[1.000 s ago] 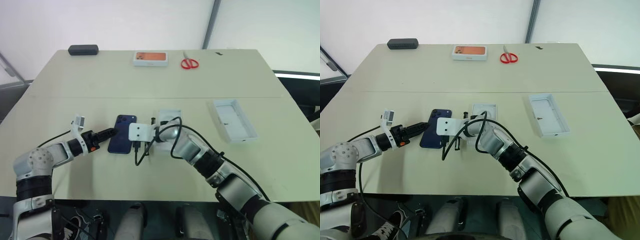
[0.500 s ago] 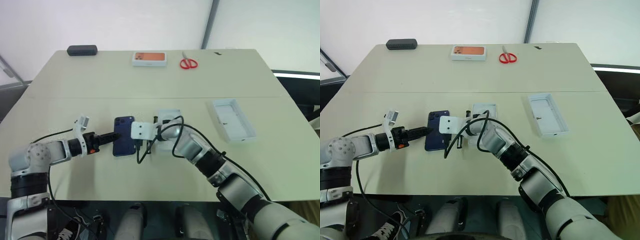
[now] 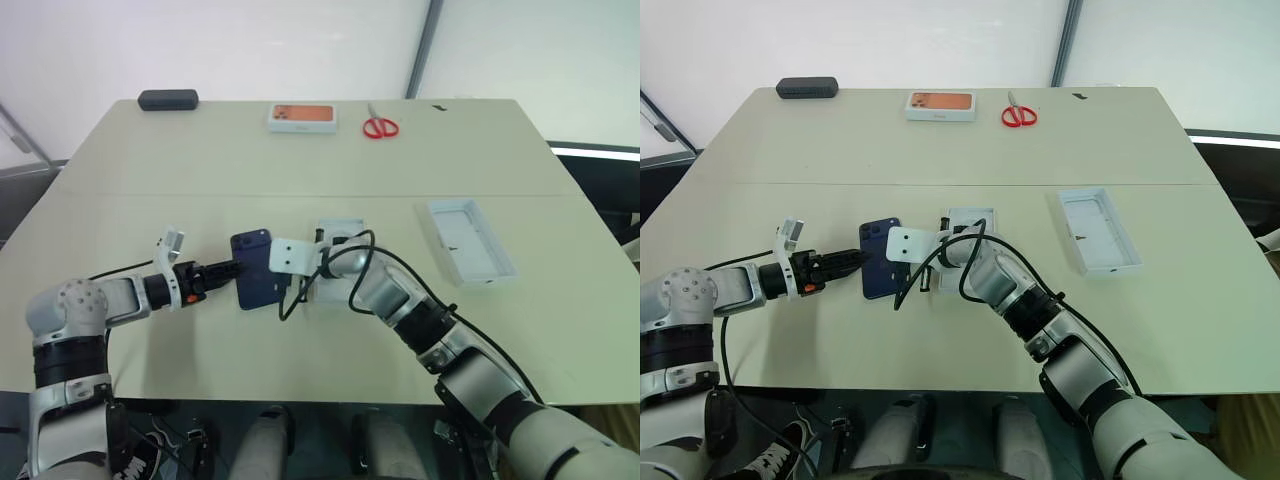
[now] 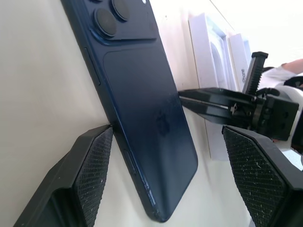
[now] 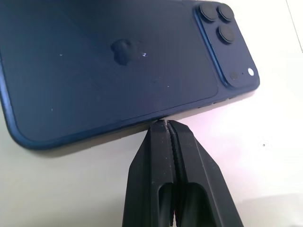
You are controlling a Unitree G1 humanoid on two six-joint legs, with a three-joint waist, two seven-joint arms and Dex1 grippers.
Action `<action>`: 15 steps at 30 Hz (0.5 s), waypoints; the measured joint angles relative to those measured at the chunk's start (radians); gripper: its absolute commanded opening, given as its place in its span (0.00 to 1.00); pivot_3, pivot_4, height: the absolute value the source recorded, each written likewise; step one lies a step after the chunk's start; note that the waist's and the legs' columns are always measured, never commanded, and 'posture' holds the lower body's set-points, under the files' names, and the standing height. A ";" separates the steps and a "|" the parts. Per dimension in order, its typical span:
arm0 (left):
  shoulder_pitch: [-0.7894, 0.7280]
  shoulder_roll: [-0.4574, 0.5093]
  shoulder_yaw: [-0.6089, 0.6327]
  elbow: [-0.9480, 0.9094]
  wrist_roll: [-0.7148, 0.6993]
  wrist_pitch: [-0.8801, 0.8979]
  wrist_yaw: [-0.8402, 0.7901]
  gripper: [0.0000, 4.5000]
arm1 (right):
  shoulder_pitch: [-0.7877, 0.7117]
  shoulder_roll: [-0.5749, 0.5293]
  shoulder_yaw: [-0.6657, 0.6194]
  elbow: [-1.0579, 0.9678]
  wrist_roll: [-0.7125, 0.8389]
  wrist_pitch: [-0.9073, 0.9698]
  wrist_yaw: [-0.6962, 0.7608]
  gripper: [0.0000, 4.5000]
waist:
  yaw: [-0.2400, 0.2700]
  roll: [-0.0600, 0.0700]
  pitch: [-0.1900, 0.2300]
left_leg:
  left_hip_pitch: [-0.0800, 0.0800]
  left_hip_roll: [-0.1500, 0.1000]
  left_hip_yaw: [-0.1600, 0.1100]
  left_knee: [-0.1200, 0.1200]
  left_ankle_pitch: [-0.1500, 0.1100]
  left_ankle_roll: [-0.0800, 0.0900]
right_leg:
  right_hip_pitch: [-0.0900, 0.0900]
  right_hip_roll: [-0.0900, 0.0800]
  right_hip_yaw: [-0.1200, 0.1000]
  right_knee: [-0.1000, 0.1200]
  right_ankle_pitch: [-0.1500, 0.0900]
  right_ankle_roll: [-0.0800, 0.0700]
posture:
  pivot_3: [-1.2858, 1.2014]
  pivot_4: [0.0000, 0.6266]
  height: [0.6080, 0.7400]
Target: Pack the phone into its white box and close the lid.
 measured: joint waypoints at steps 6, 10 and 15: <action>-0.039 0.023 -0.020 0.024 0.019 0.035 0.000 0.86 | 0.001 0.003 0.000 0.000 -0.002 0.000 -0.002 0.01 | -0.002 0.000 0.000 | 0.000 0.000 0.000 0.000 0.000 0.000 | 0.000 0.000 0.000 0.000 0.000 0.000 | 0.52 0.24 1.00; -0.059 0.010 -0.009 0.048 0.021 0.055 0.014 0.86 | 0.004 0.003 -0.003 0.000 -0.002 0.000 -0.002 0.01 | -0.001 0.000 0.000 | 0.000 0.000 0.000 0.000 0.000 0.000 | 0.000 0.000 0.000 0.000 0.000 0.000 | 0.52 0.24 1.00; -0.098 -0.021 0.024 0.048 0.036 0.106 0.082 0.86 | 0.006 0.003 -0.011 0.000 -0.007 0.000 -0.001 0.01 | 0.001 0.000 0.000 | 0.000 0.000 -0.001 0.000 0.000 0.000 | 0.001 0.000 -0.001 0.000 0.000 0.000 | 0.52 0.24 1.00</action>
